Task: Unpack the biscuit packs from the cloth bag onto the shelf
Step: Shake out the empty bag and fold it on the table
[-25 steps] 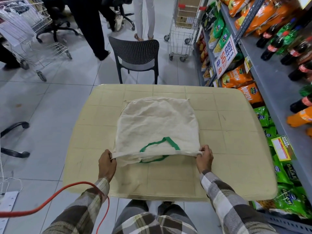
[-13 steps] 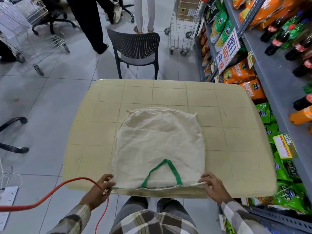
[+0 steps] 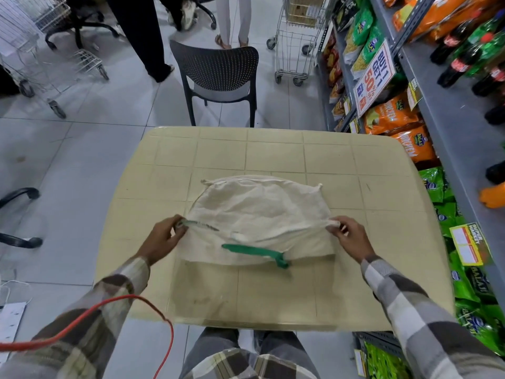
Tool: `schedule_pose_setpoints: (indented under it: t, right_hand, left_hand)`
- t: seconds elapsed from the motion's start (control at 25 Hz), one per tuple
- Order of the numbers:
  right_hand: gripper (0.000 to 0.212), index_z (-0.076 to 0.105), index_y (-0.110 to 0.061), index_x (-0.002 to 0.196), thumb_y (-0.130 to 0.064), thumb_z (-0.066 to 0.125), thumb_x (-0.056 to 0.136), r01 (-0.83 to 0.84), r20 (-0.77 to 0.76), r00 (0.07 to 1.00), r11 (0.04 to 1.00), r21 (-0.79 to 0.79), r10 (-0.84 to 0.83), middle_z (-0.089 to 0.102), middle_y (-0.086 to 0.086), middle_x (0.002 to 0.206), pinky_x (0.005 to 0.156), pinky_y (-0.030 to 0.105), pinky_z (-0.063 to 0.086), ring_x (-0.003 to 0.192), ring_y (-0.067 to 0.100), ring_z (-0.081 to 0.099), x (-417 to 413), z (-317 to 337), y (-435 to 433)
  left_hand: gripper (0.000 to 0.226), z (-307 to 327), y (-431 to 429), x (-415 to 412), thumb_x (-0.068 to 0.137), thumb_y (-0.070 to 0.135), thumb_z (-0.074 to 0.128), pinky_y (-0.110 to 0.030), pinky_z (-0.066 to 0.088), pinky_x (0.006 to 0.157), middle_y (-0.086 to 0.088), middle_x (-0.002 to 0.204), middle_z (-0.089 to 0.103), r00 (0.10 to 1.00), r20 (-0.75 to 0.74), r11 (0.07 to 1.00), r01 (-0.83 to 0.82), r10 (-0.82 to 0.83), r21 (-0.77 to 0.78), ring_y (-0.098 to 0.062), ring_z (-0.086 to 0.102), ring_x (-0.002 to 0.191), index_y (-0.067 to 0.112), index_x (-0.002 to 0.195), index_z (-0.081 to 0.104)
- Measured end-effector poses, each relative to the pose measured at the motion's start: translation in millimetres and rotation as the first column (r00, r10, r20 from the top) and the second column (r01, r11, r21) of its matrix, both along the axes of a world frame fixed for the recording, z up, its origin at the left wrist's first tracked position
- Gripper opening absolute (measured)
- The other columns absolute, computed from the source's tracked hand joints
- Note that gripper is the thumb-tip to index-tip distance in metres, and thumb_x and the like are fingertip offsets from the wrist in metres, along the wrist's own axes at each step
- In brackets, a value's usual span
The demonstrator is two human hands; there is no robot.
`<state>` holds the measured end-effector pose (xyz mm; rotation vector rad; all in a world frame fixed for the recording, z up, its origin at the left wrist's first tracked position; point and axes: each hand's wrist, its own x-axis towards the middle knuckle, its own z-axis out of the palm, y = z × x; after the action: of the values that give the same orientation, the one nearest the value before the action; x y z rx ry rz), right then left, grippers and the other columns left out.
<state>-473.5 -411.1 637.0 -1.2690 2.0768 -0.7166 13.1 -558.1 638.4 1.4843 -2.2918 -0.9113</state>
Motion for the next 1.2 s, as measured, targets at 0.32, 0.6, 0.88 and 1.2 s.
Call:
schedule_pose_setpoints:
  t: [0.32,0.6,0.88,1.2]
  right_hand:
    - [0.037,0.056,-0.003,0.076,-0.034,0.063,0.095,0.127,0.036,0.991,0.992,0.016,-0.127,0.053,0.009,0.068,0.06,0.031,0.035,0.068,0.019,0.046,-51,-40,-135]
    - [0.08,0.052,-0.013,0.134,-0.07,0.065,0.079,0.381,-0.045,0.924,0.901,0.208,-0.38,0.054,0.011,0.129,0.107,0.043,0.042,0.123,0.031,0.049,-31,-81,-120]
    - [0.036,0.064,-0.008,0.097,-0.039,0.076,0.084,0.272,0.105,0.947,0.93,0.246,-0.304,0.065,0.004,0.091,0.065,0.03,0.046,0.096,0.033,0.066,1,-48,-117]
    - [0.035,0.055,-0.02,0.122,-0.016,0.067,0.089,0.043,0.025,0.999,0.998,0.044,-0.044,0.066,-0.002,0.103,0.062,0.023,0.051,0.086,0.02,0.065,127,34,-170]
  left_hand:
    - [0.013,-46,-130,-64,0.098,0.017,0.056,-0.033,0.042,0.064,-0.013,0.078,0.062,0.946,-0.184,0.964,-0.26,0.266,0.053,-0.021,0.051,0.07,0.019,0.085,0.057]
    - [0.056,-86,-90,-112,0.093,0.017,0.057,-0.052,0.038,0.101,-0.013,0.148,0.041,0.979,0.16,0.957,-0.074,0.123,-0.28,-0.031,0.04,0.13,0.024,0.145,0.037]
    - [0.051,-125,-54,-128,0.101,0.047,0.032,-0.047,0.023,0.121,-0.009,0.164,0.016,0.856,0.453,0.934,0.336,-0.248,-0.125,-0.029,0.014,0.152,0.032,0.15,0.035]
    - [0.039,-101,-62,-126,0.103,0.025,0.043,-0.03,0.006,0.123,-0.004,0.162,0.02,0.982,-0.002,0.962,0.185,-0.188,0.201,-0.006,0.007,0.15,0.019,0.141,0.051]
